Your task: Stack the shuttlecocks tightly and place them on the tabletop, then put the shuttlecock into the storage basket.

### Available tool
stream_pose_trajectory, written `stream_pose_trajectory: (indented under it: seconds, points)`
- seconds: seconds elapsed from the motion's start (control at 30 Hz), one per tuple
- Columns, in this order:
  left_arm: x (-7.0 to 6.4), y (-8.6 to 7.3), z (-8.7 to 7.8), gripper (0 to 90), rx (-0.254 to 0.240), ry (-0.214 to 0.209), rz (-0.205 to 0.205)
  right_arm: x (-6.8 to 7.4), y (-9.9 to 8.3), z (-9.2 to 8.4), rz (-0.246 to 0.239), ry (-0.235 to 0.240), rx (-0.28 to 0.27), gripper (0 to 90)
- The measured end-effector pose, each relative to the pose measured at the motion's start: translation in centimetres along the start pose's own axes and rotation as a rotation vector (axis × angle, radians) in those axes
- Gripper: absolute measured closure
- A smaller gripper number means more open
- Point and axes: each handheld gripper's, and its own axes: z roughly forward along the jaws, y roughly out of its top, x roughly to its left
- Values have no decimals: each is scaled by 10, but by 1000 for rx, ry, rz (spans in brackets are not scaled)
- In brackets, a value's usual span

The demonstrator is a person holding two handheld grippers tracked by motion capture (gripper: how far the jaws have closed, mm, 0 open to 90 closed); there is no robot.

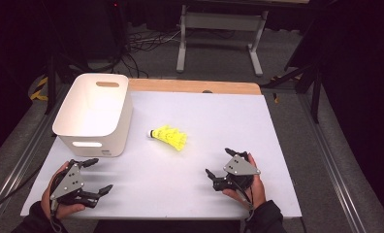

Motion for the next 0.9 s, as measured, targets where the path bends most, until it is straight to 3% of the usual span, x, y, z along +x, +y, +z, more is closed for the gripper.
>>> stream_pose_trajectory:
  seconds: [0.5,0.9]
  points:
    - [0,0,0,64,-3,-3,1,7,5,9,18,53,29,88]
    - [0,1,0,64,0,-3,6,11,17,31,51,126,64,89]
